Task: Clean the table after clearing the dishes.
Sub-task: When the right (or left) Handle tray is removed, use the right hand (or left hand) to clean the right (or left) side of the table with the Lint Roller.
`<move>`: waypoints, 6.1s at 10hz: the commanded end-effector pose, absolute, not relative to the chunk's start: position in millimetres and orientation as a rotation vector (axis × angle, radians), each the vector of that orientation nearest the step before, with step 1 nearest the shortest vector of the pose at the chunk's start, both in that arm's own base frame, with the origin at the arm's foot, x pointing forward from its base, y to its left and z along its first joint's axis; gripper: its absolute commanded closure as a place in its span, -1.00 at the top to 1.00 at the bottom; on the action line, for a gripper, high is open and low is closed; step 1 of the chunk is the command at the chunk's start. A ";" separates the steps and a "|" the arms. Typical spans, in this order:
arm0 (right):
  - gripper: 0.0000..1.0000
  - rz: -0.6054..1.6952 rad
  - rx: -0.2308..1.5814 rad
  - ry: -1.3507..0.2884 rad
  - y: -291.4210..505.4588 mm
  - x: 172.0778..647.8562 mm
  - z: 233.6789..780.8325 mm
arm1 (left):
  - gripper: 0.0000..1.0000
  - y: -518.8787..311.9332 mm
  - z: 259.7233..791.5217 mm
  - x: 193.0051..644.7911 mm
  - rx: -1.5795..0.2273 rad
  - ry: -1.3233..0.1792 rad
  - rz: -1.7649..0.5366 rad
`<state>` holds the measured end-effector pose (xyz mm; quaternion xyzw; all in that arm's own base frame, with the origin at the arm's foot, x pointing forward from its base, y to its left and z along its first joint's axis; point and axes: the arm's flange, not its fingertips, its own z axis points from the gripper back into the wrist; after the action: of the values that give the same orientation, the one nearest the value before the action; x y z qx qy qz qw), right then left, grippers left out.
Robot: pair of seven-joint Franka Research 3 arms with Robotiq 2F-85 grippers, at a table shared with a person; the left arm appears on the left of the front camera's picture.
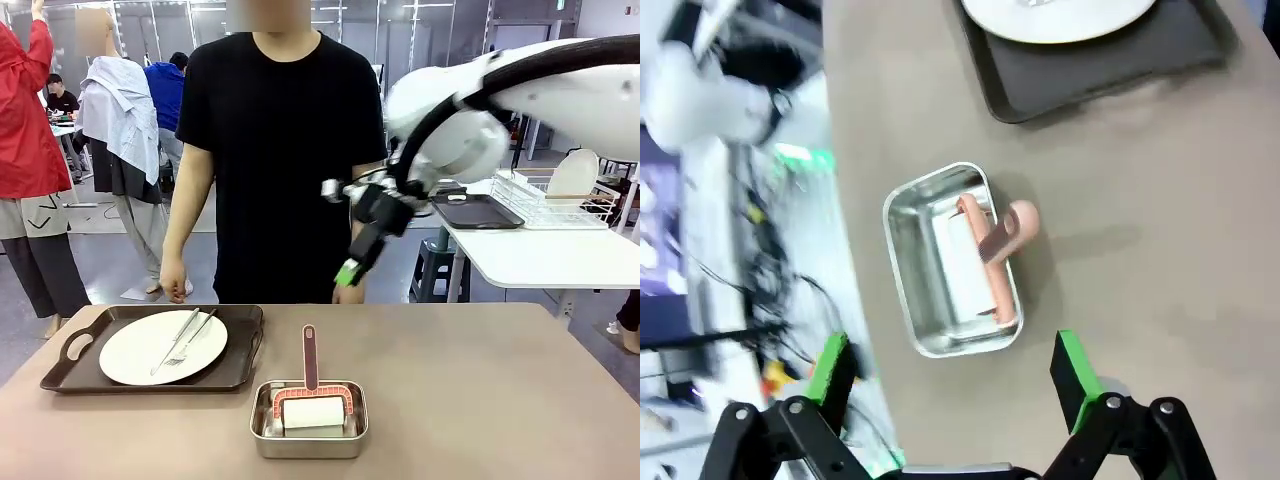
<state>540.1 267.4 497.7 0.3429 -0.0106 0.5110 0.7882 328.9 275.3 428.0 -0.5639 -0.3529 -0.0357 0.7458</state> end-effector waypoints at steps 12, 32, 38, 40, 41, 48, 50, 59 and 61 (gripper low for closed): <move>1.00 -0.544 1.383 -0.612 -232.3 323.2 412.5 | 1.00 276.9 429.4 326.6 -1.235 -0.778 -0.079; 1.00 -0.526 1.381 -0.600 -256.7 311.1 409.6 | 1.00 218.4 475.9 374.6 -1.048 -0.674 -0.380; 1.00 -0.526 1.381 -0.600 -256.7 311.1 409.6 | 1.00 -37.4 493.0 470.3 -0.775 -0.284 -0.978; 1.00 -0.526 1.381 -0.600 -256.7 311.1 409.6 | 1.00 -102.4 482.9 475.4 -0.722 -0.231 -1.119; 1.00 -0.526 1.381 -0.600 -256.7 311.1 409.6 | 1.00 -125.4 475.9 479.0 -0.665 -0.207 -1.167; 1.00 -0.526 1.381 -0.600 -256.7 311.1 409.6 | 1.00 -144.2 470.9 470.6 -0.701 -0.183 -1.172; 1.00 -0.526 1.381 -0.600 -256.7 311.1 409.6 | 1.00 -166.5 472.9 486.9 -0.613 -0.106 -1.236; 1.00 -0.526 1.381 -0.600 -256.7 311.1 409.6 | 1.00 -355.0 499.8 603.2 -0.341 0.352 -1.462; 1.00 -0.526 1.381 -0.600 -256.7 311.1 409.6 | 1.00 -374.5 483.3 604.5 -0.370 0.364 -1.533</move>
<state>314.8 -255.1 406.8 0.6198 -0.2720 -0.2423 0.6951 577.1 -361.6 467.9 -0.1693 0.1495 -0.6714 0.7059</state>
